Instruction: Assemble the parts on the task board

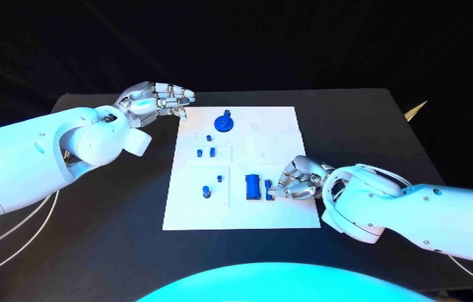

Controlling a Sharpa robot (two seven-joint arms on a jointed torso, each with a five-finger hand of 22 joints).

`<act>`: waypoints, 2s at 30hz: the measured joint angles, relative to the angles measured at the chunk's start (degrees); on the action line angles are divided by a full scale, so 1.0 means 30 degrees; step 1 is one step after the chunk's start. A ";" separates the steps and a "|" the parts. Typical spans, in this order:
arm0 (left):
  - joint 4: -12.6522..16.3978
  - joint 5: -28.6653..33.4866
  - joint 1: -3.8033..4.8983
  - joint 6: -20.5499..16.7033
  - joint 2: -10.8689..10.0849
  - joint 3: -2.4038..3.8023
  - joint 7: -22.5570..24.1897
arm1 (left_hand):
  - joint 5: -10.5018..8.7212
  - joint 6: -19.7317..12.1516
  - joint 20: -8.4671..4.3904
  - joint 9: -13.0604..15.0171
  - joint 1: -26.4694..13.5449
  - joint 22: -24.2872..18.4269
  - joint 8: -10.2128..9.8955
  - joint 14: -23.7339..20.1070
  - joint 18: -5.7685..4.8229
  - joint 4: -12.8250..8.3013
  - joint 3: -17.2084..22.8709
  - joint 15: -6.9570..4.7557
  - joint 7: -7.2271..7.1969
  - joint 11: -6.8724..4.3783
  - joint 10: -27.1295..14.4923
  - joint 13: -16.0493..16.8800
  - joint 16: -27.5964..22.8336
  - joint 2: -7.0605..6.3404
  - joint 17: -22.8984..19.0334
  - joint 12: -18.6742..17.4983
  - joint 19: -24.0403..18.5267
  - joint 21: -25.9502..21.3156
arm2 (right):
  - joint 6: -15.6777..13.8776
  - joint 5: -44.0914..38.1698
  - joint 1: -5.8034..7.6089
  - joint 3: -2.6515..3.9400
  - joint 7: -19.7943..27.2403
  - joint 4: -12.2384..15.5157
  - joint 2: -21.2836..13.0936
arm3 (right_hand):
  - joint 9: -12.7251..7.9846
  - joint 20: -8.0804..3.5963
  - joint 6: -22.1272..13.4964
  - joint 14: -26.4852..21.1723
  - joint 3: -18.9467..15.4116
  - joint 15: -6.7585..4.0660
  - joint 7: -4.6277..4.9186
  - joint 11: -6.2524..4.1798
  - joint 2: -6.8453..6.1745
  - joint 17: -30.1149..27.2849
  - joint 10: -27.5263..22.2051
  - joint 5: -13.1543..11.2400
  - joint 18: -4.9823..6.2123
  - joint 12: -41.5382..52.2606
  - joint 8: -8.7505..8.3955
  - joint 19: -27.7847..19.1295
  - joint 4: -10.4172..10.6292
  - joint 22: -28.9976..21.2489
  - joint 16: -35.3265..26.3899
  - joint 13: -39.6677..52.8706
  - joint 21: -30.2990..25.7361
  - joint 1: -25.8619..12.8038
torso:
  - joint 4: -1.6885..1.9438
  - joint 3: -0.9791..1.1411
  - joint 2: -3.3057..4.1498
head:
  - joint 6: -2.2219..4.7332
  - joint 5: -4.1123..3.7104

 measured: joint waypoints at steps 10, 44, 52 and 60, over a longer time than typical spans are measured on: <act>-0.0096 0.0047 -0.0037 -0.0161 0.0090 -0.0031 0.0262 | 0.0000 -0.0002 0.0000 0.0000 -0.0035 -0.0065 0.0113 -0.0108 0.0001 0.0046 0.0021 0.0028 -0.0002 -0.0001 0.0001 -0.0001 0.0082 0.0021 -0.0019 0.0220 0.0000 -0.0166 | -0.0913 0.1582 0.0572 0.0046 0.3594 -0.1085 -0.0416 | -0.0294 0.0001 -0.1304 -0.0001 0.0629 0.0214 0.0618 0.0344 0.0063 0.0000 0.0063 0.0000 0.0001 -0.1118 -0.0820 0.0000 -0.0629 0.0005 -0.0368 -0.0001 -0.1729 0.1175 | -0.0112 -0.0057 -0.0165 | 0.0372 -0.0037; -0.2750 0.2447 -0.1539 -0.5436 0.3060 -0.0062 0.3585 | -0.4178 -1.2105 -0.2558 -0.5464 -0.9521 -1.2307 -0.5176 -1.3766 -0.2548 0.0896 -0.8822 -0.1432 -0.3125 -0.2843 -0.9596 -0.2881 -1.7856 0.2347 -0.7440 -0.9662 -1.1923 -1.6589 | -0.1286 1.6955 0.1192 0.1523 1.6899 -1.2104 0.5010 | -0.8878 0.0234 -1.6541 -2.4403 -0.4332 0.1902 -0.0408 0.0825 0.2912 -2.3233 -2.3108 -0.1828 0.0283 -2.5609 -0.7217 -2.3941 -0.4212 -2.2725 -2.8411 -2.3939 -2.7959 -0.8846 | -0.0527 -0.0015 -0.1813 | 0.3600 0.0438; 0.0217 0.2577 -0.2377 -0.8460 0.2656 0.0118 0.4094 | -0.4840 -1.4274 -0.3416 -0.6172 -2.2072 -1.2641 -0.5940 -1.5728 -0.2849 0.0377 -1.0088 -0.1943 -0.3691 -0.3341 -1.2093 -0.3049 -1.8567 0.2890 -0.7978 -1.0114 -1.3999 -1.6792 | -0.3544 1.9514 -0.0046 0.2928 1.8342 -0.8301 0.4494 | -1.0047 -0.0351 -1.8847 -2.7096 -0.6033 0.1590 -0.0947 0.0411 0.3517 -2.4537 -2.6730 -0.2046 -0.0175 -2.5883 -0.7810 -2.6975 -0.4422 -2.4406 -2.9275 -2.4712 -2.8050 -1.7887 | -0.0568 0.0231 -0.2410 | 0.4574 0.0910; 0.2262 0.2802 -0.2996 -1.1975 0.2381 0.0221 0.4827 | -0.4966 -1.4714 -0.3626 -0.6342 -2.5460 -1.2703 -0.6105 -1.6176 -0.2847 0.0266 -1.0334 -0.2045 -0.3795 -0.3448 -1.2593 -0.3082 -1.8791 0.3026 -0.8109 -1.0207 -1.4415 -1.6878 | -0.5573 2.1814 -0.0570 0.3459 1.9749 -0.6669 0.4228 | -1.0328 -0.0478 -1.9292 -2.7674 -0.6335 0.1541 -0.1036 0.0269 0.3642 -2.4847 -2.7518 -0.2119 -0.0305 -2.5885 -0.7920 -2.7642 -0.4464 -2.4816 -2.9503 -2.4896 -2.8122 -2.0113 | -0.0580 0.0295 -0.2580 | 0.4726 0.0972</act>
